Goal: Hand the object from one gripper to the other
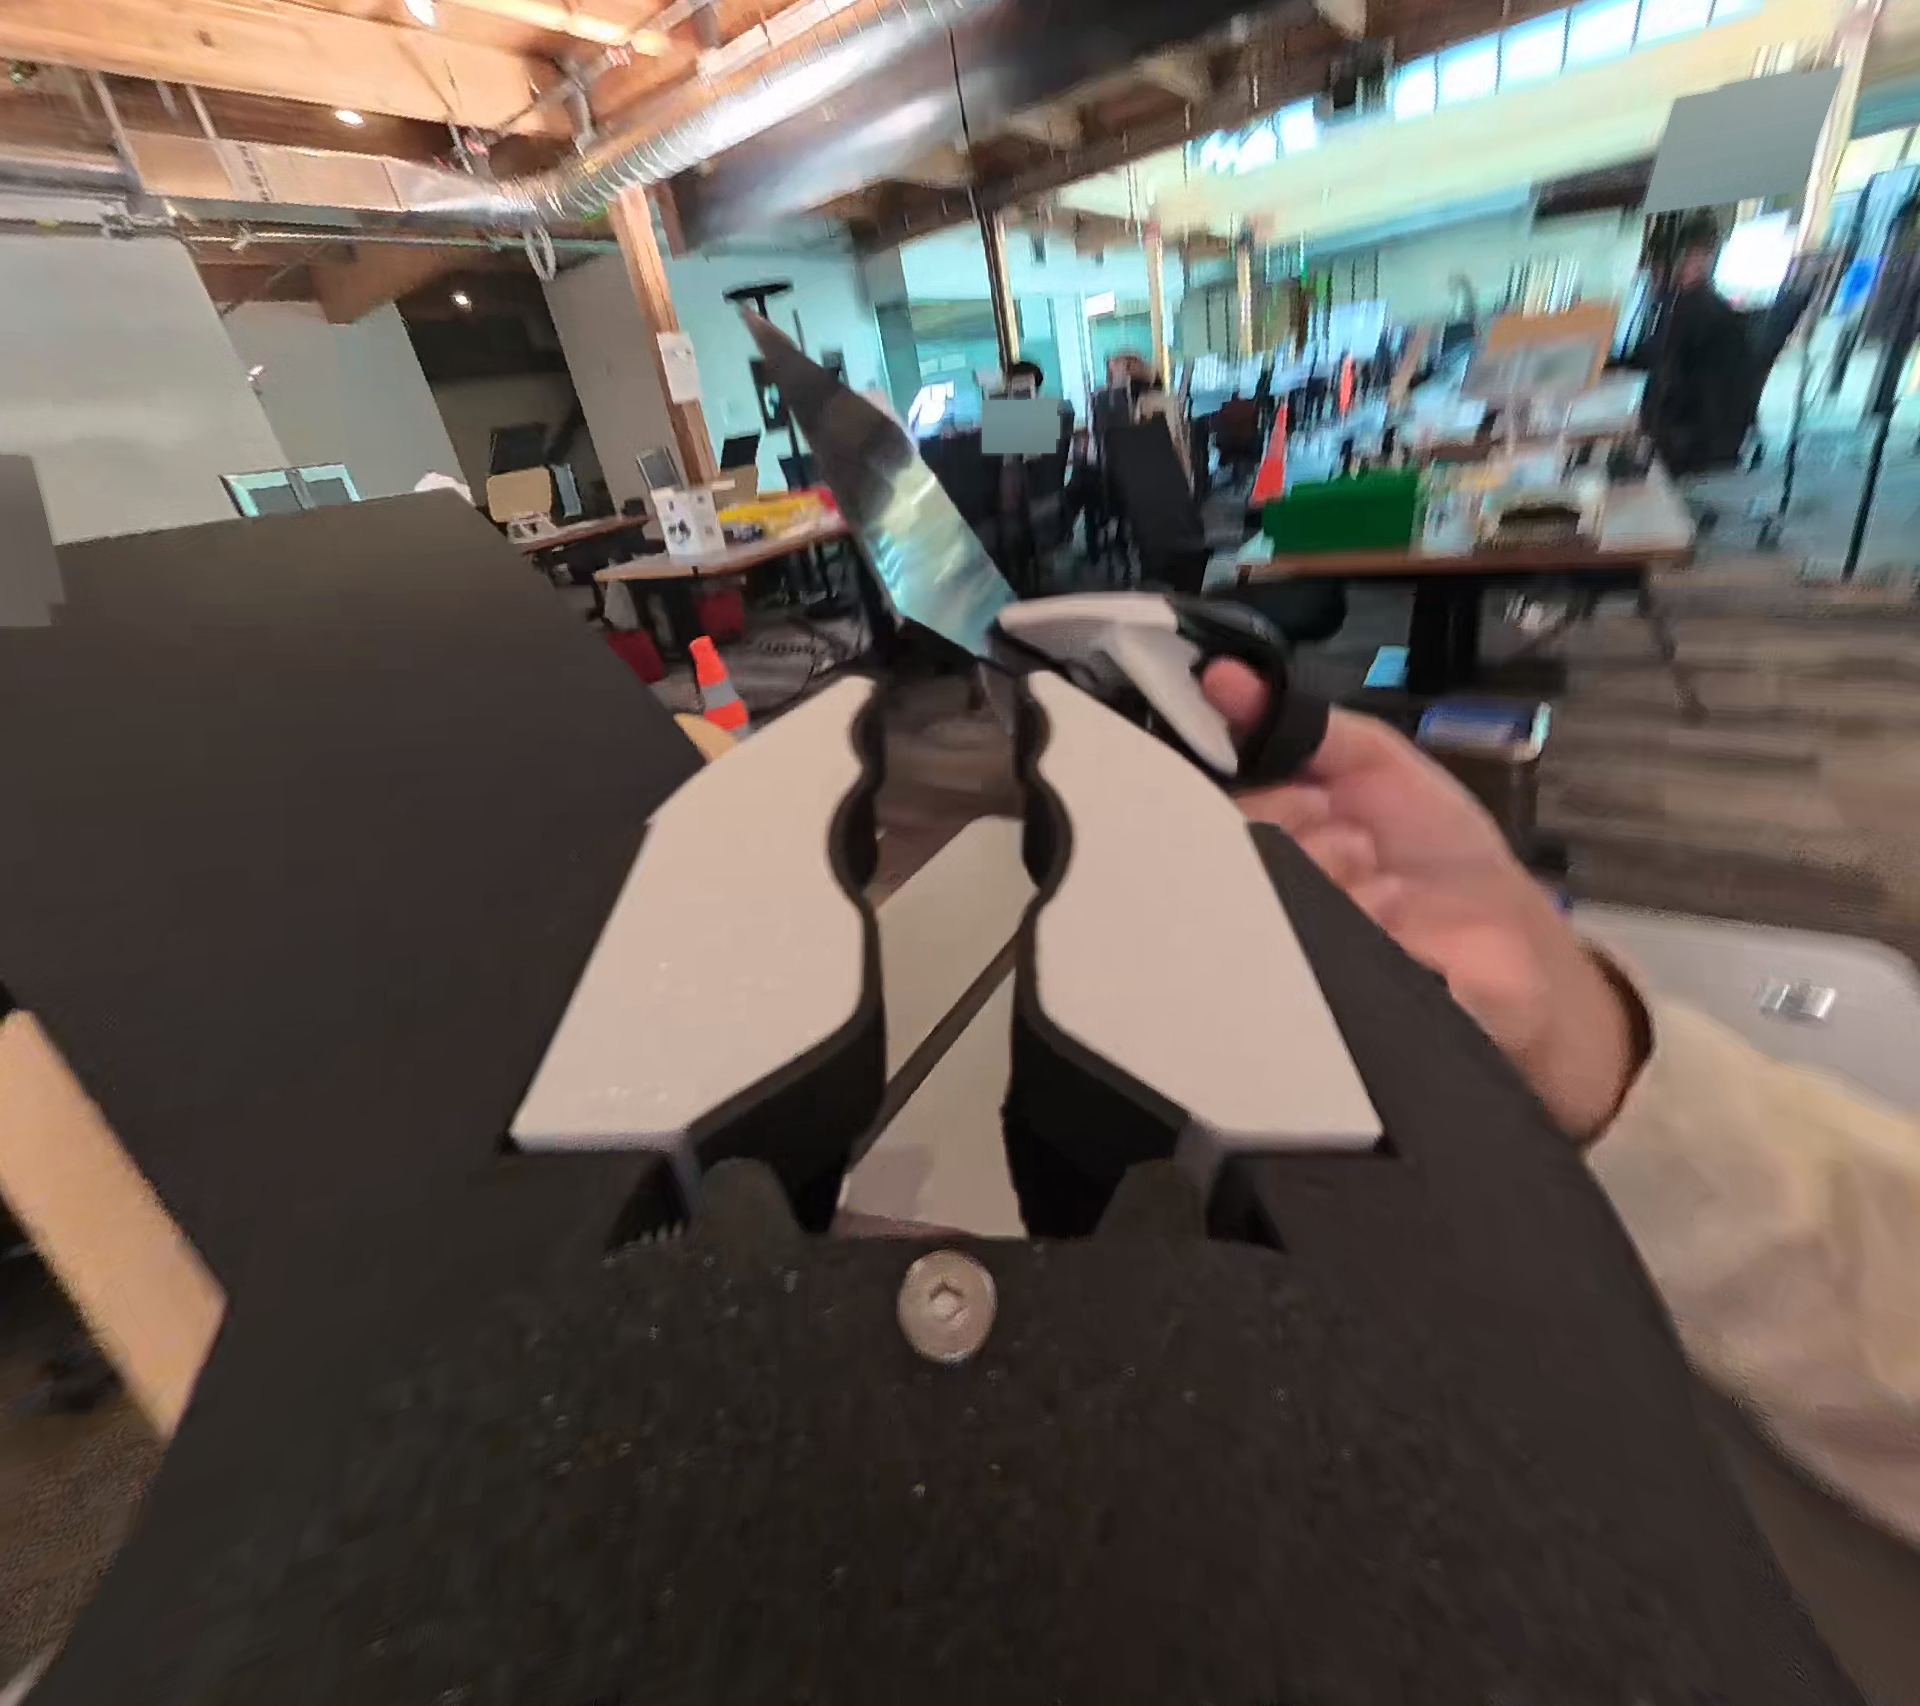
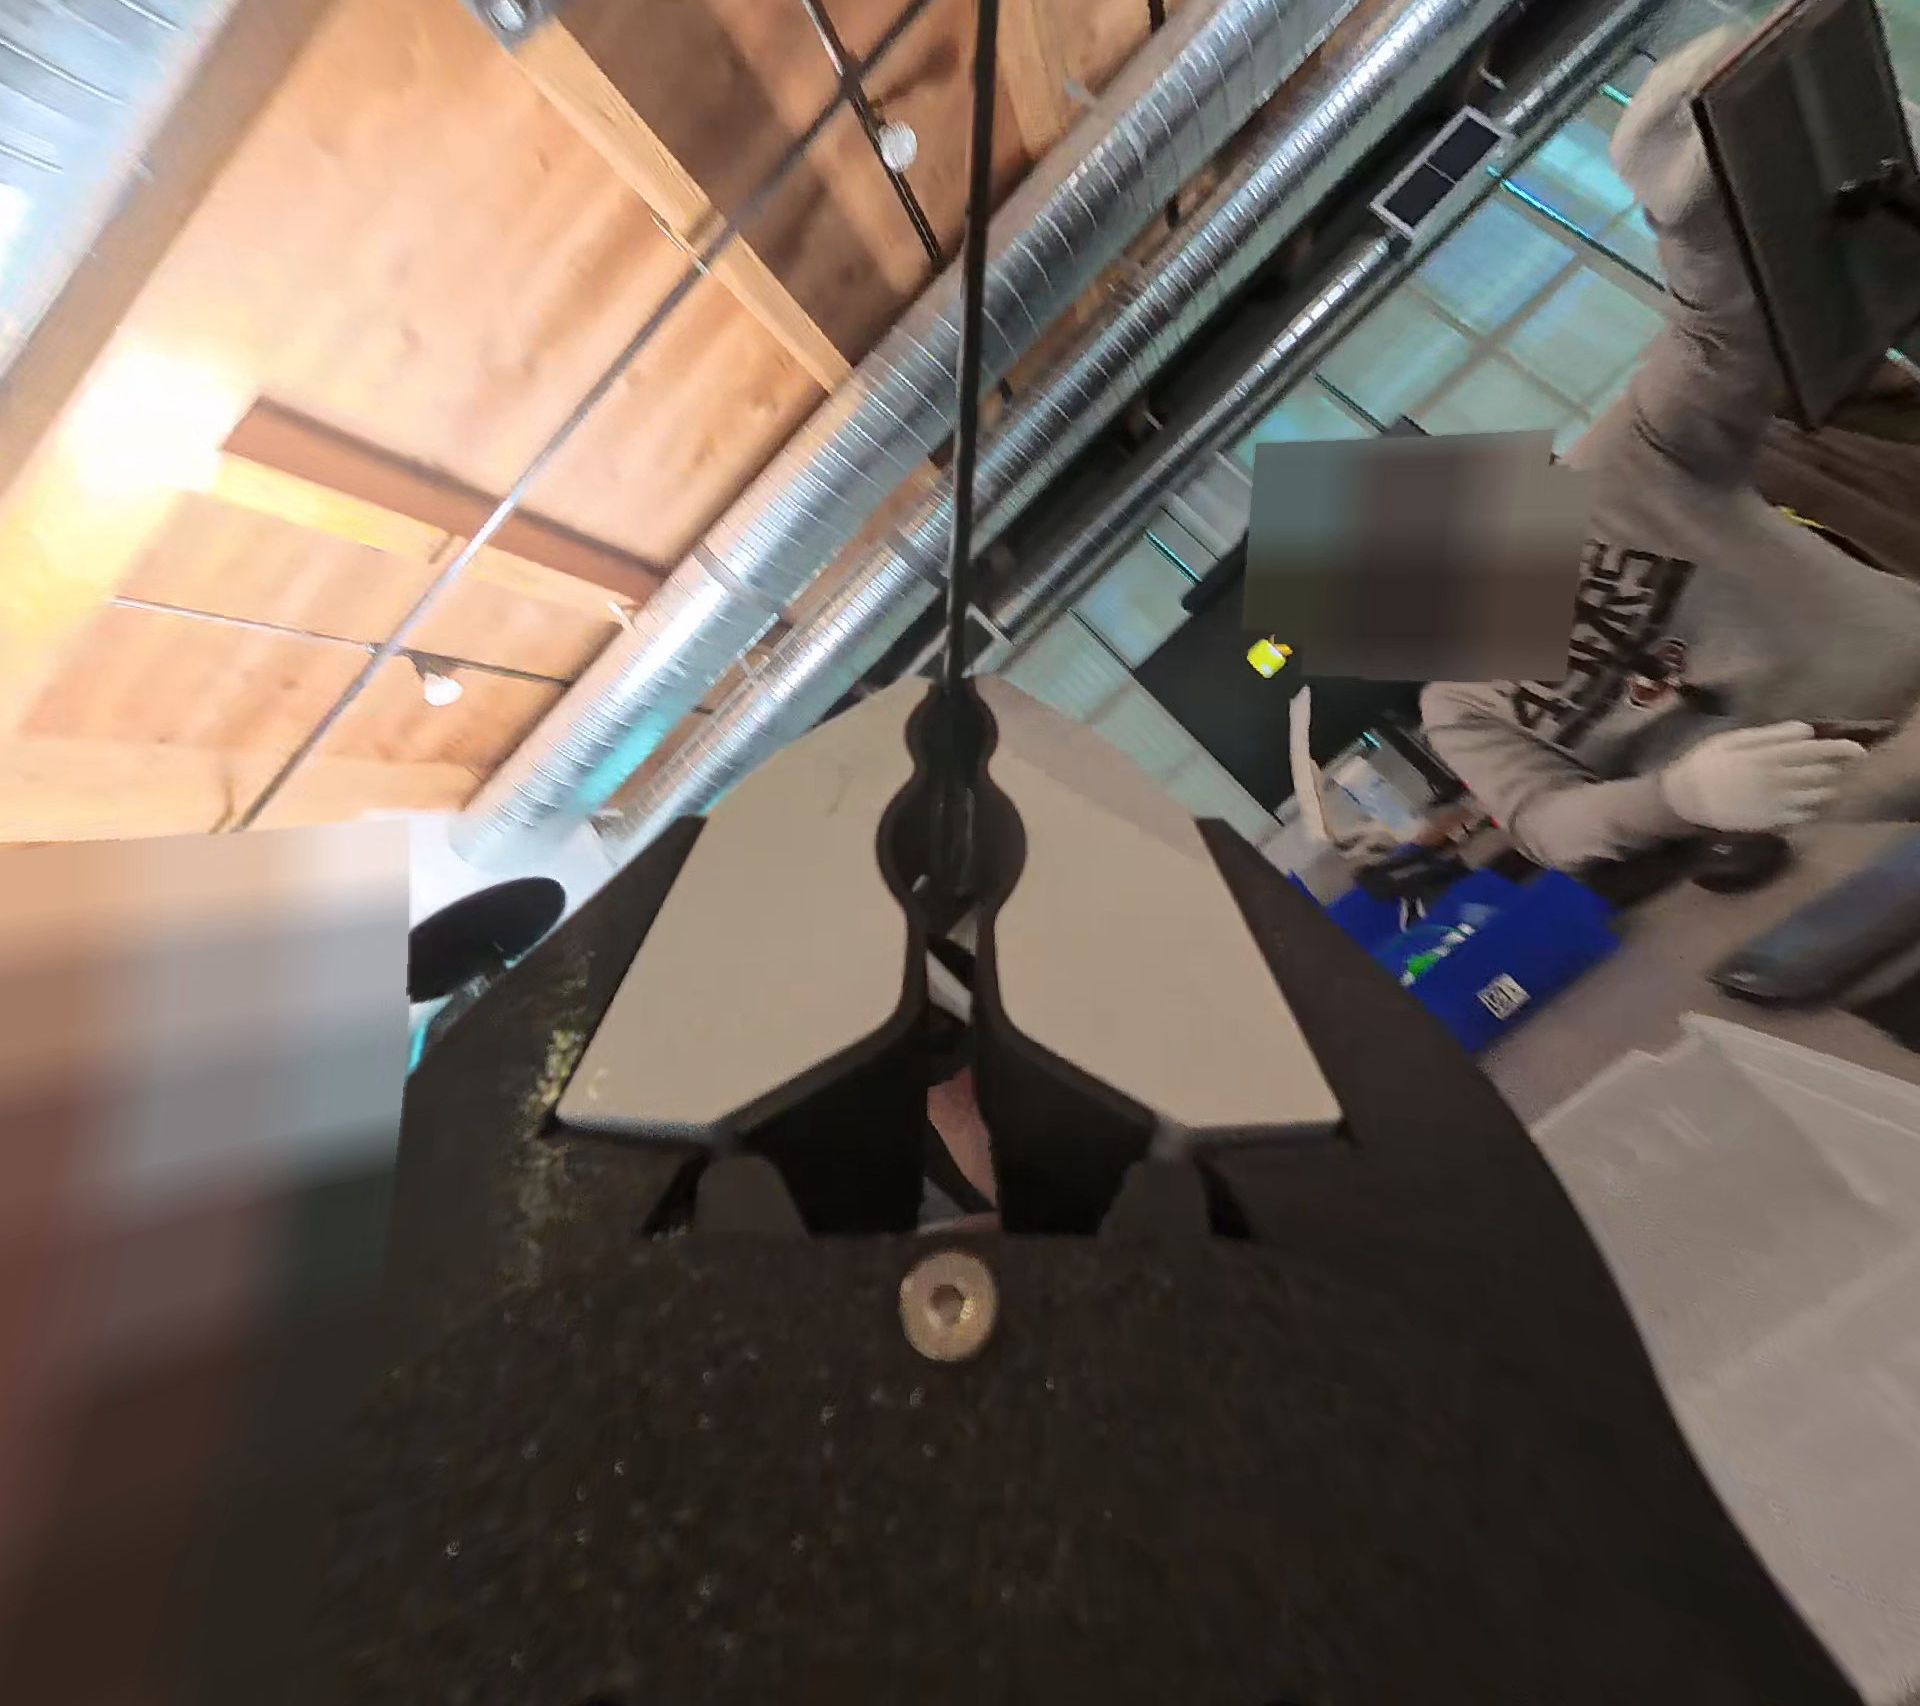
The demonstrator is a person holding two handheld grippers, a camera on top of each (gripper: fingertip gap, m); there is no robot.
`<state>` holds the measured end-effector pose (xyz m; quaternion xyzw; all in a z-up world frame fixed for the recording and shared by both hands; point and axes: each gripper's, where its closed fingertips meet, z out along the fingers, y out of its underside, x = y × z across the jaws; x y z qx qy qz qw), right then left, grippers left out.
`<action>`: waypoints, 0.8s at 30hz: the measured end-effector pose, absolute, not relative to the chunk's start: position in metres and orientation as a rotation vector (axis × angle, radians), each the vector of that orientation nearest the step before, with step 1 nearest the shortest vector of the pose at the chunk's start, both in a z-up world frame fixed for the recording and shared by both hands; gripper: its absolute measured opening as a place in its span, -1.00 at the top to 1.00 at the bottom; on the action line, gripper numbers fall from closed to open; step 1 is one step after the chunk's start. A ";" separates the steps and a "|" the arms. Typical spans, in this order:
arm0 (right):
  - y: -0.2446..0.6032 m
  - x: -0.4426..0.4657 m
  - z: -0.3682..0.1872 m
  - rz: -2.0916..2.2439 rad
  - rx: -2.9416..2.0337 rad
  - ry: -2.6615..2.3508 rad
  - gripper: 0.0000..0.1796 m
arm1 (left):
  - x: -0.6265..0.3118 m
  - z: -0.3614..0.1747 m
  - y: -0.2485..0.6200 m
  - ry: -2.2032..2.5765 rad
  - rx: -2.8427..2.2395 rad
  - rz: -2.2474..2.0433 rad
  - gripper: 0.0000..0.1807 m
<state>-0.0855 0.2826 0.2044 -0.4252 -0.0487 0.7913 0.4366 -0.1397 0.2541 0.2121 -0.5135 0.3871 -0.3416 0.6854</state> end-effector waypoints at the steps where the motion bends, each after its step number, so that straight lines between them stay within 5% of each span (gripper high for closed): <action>1: 0.279 -0.086 0.207 1.972 -1.019 -0.119 0.98 | -0.138 0.216 0.256 0.807 -1.155 -0.840 0.81; 13: 0.256 -0.120 0.209 1.667 -0.926 -0.256 0.99 | -0.118 0.227 0.256 0.570 -1.110 -1.451 0.80; 15: 0.254 -0.126 0.207 1.696 -0.939 -0.272 0.99 | -0.119 0.227 0.256 0.560 -1.104 -1.464 0.96; 22: 0.255 -0.136 0.202 1.636 -1.009 -0.361 0.94 | -0.128 0.227 0.256 0.643 -1.107 -1.423 0.98; 24: 0.256 -0.131 0.201 1.524 -1.024 -0.428 0.80 | -0.135 0.228 0.258 0.669 -1.103 -1.351 0.99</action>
